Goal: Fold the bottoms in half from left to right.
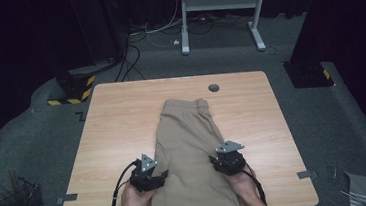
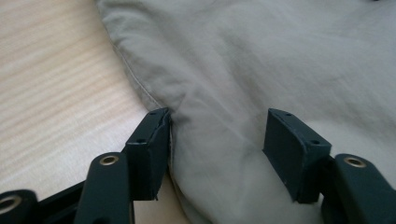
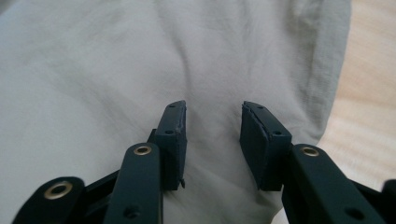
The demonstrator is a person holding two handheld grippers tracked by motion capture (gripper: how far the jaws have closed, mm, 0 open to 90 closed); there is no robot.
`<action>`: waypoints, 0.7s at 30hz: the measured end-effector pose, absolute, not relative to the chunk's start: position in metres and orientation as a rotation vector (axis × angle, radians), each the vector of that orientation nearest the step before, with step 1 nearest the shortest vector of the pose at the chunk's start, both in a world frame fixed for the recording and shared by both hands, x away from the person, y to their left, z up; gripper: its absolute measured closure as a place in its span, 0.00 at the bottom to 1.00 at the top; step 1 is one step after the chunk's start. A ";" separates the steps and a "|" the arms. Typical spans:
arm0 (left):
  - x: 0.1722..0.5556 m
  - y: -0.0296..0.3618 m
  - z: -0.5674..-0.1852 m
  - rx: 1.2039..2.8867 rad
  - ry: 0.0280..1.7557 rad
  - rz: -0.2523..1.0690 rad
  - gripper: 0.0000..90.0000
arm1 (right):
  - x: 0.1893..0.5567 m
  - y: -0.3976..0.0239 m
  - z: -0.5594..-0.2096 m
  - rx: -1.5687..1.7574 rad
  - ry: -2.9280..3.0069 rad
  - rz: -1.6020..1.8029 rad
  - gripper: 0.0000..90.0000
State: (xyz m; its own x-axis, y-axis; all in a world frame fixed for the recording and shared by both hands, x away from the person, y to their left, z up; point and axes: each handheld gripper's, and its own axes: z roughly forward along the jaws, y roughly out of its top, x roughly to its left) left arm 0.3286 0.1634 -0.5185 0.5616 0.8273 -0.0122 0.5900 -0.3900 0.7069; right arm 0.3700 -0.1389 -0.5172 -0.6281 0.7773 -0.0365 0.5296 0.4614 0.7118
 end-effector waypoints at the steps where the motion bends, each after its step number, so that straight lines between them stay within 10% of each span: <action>1: 0.330 0.164 -0.517 2.115 1.126 0.454 0.45 | 0.369 -0.141 -0.515 1.115 2.368 0.974 0.68; 10: 0.373 0.149 -0.513 2.058 1.127 0.455 0.43 | 0.422 -0.153 -0.495 1.242 2.196 1.029 0.79; 14: 0.376 0.148 -0.522 2.090 1.112 0.492 0.47 | 0.446 -0.146 -0.508 1.266 2.240 0.949 1.00; 21: 0.377 0.154 -0.521 2.094 1.123 0.488 0.49 | 0.463 -0.172 -0.512 1.411 2.163 0.893 0.98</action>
State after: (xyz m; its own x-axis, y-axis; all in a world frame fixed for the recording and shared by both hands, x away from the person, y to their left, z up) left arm 0.3773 0.1538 -0.5211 0.5529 0.8332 0.0008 0.5693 -0.3785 0.7299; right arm 0.4630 -0.1721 -0.5121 -0.4064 0.9137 0.0087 0.6540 0.2842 0.7011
